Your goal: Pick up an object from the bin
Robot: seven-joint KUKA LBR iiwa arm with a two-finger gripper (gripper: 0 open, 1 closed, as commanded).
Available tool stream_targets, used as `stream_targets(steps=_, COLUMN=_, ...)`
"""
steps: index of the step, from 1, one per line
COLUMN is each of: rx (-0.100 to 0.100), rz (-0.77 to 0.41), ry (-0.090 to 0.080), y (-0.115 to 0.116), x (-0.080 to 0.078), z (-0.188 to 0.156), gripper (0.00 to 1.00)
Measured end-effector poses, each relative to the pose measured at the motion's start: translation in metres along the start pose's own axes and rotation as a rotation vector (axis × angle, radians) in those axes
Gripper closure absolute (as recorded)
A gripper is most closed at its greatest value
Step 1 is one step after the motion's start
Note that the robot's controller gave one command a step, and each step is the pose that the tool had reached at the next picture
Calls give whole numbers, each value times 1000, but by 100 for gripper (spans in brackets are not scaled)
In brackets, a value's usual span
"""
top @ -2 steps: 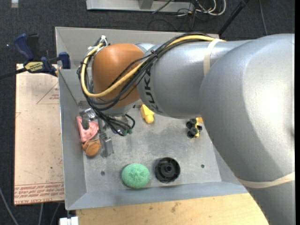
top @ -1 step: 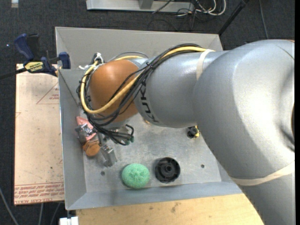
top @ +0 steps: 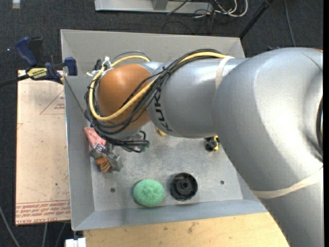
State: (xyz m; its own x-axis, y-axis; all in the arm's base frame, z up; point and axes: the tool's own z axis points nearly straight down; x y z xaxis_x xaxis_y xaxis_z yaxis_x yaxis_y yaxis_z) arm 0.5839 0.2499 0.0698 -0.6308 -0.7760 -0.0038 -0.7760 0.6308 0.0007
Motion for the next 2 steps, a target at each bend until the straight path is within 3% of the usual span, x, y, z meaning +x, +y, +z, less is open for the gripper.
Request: stream_targets(steps=2, rx=0, rz=1, ry=0, y=0, x=0, z=0, gripper=100)
